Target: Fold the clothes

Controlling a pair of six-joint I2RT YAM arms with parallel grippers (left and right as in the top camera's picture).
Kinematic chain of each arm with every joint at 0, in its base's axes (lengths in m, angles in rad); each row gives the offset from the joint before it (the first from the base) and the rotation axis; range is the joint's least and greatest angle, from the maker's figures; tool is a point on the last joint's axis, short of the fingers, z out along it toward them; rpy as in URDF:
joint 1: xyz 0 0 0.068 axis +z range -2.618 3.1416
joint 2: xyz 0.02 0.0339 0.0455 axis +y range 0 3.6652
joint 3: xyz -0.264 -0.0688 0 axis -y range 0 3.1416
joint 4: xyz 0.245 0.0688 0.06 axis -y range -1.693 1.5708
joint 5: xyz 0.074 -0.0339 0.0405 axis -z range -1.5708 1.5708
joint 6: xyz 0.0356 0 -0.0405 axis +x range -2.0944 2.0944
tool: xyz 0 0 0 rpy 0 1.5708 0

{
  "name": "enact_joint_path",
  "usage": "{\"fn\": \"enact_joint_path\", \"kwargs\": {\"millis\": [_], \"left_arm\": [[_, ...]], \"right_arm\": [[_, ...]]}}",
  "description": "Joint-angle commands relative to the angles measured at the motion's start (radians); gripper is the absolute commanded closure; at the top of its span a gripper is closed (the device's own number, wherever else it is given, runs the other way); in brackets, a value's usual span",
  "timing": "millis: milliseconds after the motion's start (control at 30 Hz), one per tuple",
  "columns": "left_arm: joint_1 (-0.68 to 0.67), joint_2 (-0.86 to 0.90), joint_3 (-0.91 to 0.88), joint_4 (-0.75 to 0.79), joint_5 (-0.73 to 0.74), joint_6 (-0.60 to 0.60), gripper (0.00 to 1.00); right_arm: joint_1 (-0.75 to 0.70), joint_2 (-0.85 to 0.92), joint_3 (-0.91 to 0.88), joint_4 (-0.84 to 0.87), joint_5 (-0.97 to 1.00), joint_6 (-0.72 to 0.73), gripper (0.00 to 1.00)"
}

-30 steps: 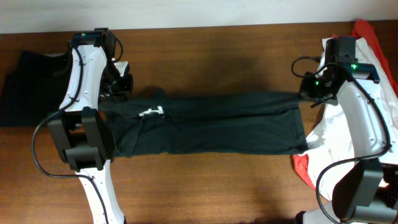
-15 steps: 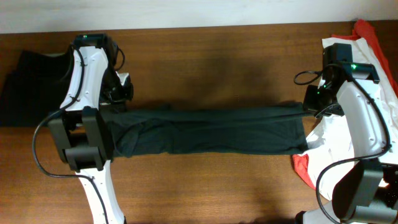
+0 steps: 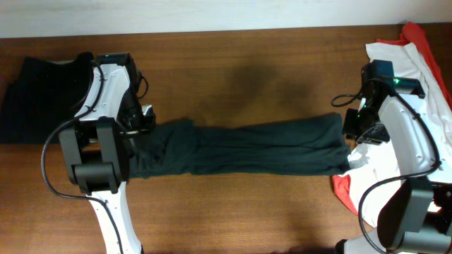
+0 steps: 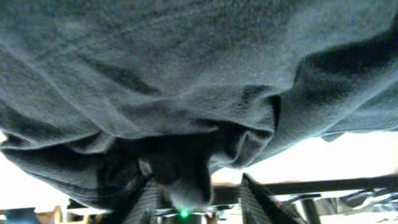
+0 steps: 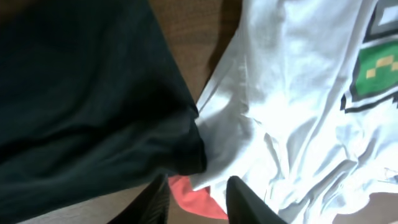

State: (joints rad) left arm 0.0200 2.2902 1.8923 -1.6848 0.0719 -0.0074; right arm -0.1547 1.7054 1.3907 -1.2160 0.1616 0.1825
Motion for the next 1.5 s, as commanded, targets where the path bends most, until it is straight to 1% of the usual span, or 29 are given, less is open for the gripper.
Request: {"fn": "enact_joint_path", "kwargs": {"millis": [0, 67, 133, 167, 233, 333, 367, 433, 500, 600, 667, 767, 800, 900, 1000, 1033, 1067, 1167, 1200, 1300, 1333, 1367, 1433, 1467], "left_arm": [[0.0, -0.035, -0.007, -0.004, 0.0, -0.003, 0.46], [0.0, -0.039, -0.007, -0.004, 0.0, -0.003, 0.43], [0.0, -0.052, -0.005, -0.003, 0.0, -0.003, 0.42], [0.0, -0.06, -0.002, 0.0, 0.0, -0.003, 0.42], [-0.001, -0.08, 0.003, 0.013, 0.015, -0.003, 0.42], [-0.02, -0.138, 0.003, 0.081, 0.057, 0.0, 0.42], [-0.029, -0.153, 0.003, 0.108, 0.078, 0.0, 0.42], [-0.059, -0.172, 0.003, 0.182, 0.164, 0.0, 0.42], [-0.09, -0.172, 0.003, 0.237, 0.202, 0.0, 0.42], [-0.144, -0.164, -0.013, 0.324, 0.191, 0.0, 0.41], [-0.187, -0.162, -0.051, 0.402, 0.169, -0.004, 0.38], [-0.232, -0.162, -0.117, 0.5, 0.058, -0.09, 0.38], [-0.241, -0.162, -0.137, 0.53, 0.043, -0.1, 0.38], [-0.263, -0.162, -0.19, 0.63, 0.039, -0.113, 0.38], [-0.269, -0.16, -0.224, 0.679, 0.039, -0.114, 0.39], [-0.269, -0.16, -0.23, 0.682, 0.035, -0.116, 0.44], [-0.269, -0.16, -0.235, 0.687, 0.032, -0.116, 0.47], [-0.269, -0.16, -0.264, 0.715, 0.009, -0.116, 0.49], [-0.269, -0.16, -0.27, 0.723, 0.009, -0.116, 0.54], [-0.269, -0.16, -0.276, 0.731, 0.01, -0.116, 0.87], [-0.269, -0.161, -0.276, 0.734, 0.01, -0.116, 0.95], [-0.269, -0.161, -0.271, 0.731, 0.024, -0.116, 1.0], [-0.269, -0.161, -0.247, 0.703, 0.098, -0.114, 0.99], [-0.269, -0.165, -0.224, 0.668, 0.163, -0.111, 1.0]], "right_arm": [[-0.005, 0.003, -0.007, 0.001, 0.042, 0.005, 0.6], [-0.005, 0.003, -0.007, 0.004, 0.042, 0.005, 0.55], [-0.005, 0.003, -0.007, 0.02, 0.04, 0.005, 0.48], [-0.005, 0.003, -0.007, 0.027, 0.03, -0.002, 0.46], [-0.005, 0.003, -0.007, 0.039, -0.011, -0.024, 0.46], [-0.005, 0.003, -0.007, 0.061, -0.063, -0.029, 0.44], [-0.005, 0.003, -0.007, 0.066, -0.065, -0.029, 0.42], [-0.006, 0.003, -0.007, 0.071, -0.082, -0.029, 0.41], [-0.006, 0.003, -0.007, 0.07, -0.091, -0.029, 0.41], [-0.005, 0.003, -0.007, 0.064, -0.108, -0.029, 0.41], [-0.006, 0.003, -0.007, 0.06, -0.108, -0.029, 0.41], [-0.006, 0.003, -0.007, 0.059, -0.108, -0.029, 0.4], [-0.006, 0.003, -0.007, 0.059, -0.108, -0.029, 0.4], [-0.006, 0.003, -0.007, 0.053, -0.108, -0.029, 0.4], [-0.006, 0.003, -0.007, 0.053, -0.108, -0.029, 0.4], [-0.006, 0.003, -0.007, 0.053, -0.108, -0.029, 0.4], [-0.006, 0.003, -0.007, 0.052, -0.108, -0.029, 0.4], [-0.006, 0.003, -0.007, 0.052, -0.108, -0.029, 0.41], [-0.006, 0.003, -0.007, 0.052, -0.108, -0.029, 0.4], [-0.006, 0.003, -0.007, 0.052, -0.108, -0.029, 0.41], [-0.005, 0.003, -0.007, 0.052, -0.108, -0.029, 0.4], [-0.006, 0.003, -0.007, 0.052, -0.108, -0.029, 0.4], [-0.006, 0.003, -0.007, 0.053, -0.105, -0.029, 0.41], [-0.006, 0.003, -0.007, 0.053, -0.105, -0.029, 0.4]]}}
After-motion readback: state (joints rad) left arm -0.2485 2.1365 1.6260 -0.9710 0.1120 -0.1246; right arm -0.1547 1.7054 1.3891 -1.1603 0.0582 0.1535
